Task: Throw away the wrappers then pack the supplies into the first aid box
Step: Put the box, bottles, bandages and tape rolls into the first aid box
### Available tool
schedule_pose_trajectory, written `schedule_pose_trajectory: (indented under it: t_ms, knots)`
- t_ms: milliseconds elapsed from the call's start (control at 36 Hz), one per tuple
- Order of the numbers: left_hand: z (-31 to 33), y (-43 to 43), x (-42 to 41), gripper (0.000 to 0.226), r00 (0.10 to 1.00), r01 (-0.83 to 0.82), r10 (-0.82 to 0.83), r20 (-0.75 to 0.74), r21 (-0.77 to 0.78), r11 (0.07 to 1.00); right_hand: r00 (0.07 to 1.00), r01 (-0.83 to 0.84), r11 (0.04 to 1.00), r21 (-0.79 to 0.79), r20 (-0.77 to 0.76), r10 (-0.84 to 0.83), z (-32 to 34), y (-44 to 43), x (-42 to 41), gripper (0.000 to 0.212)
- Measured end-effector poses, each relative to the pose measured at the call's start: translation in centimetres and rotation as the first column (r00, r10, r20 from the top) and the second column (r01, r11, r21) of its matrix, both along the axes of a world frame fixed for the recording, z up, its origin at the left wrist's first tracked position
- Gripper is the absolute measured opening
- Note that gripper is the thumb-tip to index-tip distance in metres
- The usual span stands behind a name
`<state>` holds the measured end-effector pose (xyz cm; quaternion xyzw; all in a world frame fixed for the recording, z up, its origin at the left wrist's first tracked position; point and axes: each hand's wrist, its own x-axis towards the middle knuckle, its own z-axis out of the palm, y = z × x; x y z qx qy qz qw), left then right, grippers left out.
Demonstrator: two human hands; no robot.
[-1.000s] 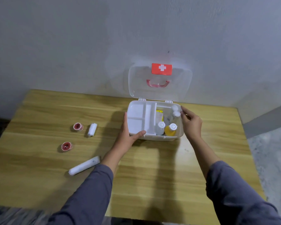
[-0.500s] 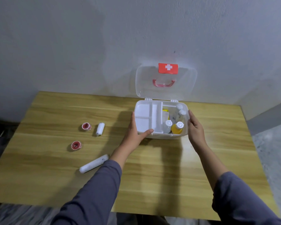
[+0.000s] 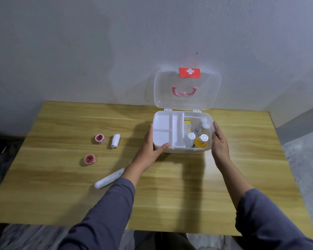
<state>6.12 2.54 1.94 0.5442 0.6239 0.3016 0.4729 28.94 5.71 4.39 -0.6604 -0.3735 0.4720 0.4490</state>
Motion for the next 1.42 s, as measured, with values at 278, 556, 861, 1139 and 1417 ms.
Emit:
schedule_pose_trajectory:
  t_ms: [278, 556, 861, 1139, 1417]
  knots:
    - [-2.1, -6.1, -10.3, 0.081, 0.835, -0.216, 0.297, -0.464, 0.221, 0.951, 0.993, 0.117, 0.993, 0.022, -0.016, -0.116, -0.8, -0.1, -0.7, 0.042]
    - [-6.0, -5.5, -16.6, 0.083, 0.799, -0.379, 0.384, -0.464, 0.108, 0.919, 0.974, 0.226, 0.971, 0.081, 0.013, -0.228, -2.6, 0.1, -1.5, 0.037]
    - [-6.5, 1.3, -16.2, 0.072, 0.834, -0.355, 0.412, -0.366, 0.216, 0.91, 0.966, 0.258, 0.959, 0.118, -0.021, -0.258, -3.1, 0.2, -1.8, 0.036]
    - [-7.2, 3.6, -16.8, 0.045, 0.851, -0.332, 0.411, -0.327, 0.272, 0.903, 0.956, 0.294, 0.948, 0.122, -0.042, -0.291, -3.5, 0.4, -1.8, 0.034]
    - [-4.1, 4.3, -15.3, 0.042, 0.744, -0.61, 0.659, -0.109, 0.293, 0.737, 0.966, 0.26, 0.96, 0.101, -0.02, -0.259, -3.0, 0.1, -1.8, 0.034]
